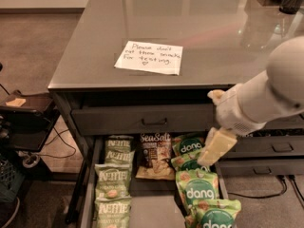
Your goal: Pick brown chip bag from middle drawer and place on counter
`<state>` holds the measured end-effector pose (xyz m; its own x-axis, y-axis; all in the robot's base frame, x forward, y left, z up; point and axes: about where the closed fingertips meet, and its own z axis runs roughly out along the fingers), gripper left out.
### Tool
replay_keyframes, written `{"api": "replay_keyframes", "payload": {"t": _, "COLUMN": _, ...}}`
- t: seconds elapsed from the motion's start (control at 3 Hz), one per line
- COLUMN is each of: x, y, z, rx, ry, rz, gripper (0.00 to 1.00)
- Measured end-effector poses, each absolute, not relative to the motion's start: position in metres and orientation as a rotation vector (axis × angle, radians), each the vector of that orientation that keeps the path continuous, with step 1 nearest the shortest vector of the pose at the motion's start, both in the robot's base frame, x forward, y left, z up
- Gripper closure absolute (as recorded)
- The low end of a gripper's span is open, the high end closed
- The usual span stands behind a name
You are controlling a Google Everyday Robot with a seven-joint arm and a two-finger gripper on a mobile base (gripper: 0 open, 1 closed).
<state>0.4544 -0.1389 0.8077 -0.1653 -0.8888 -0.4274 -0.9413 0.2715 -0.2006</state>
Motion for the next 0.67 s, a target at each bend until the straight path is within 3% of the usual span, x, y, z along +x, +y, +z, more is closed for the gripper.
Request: {"api": "replay_keyframes", "payload": {"t": 0.67, "x": 0.447, "y": -0.103, "z": 0.679, "rx": -1.631, "ry": 2.213, "rz": 0.138, "gripper": 0.0}}
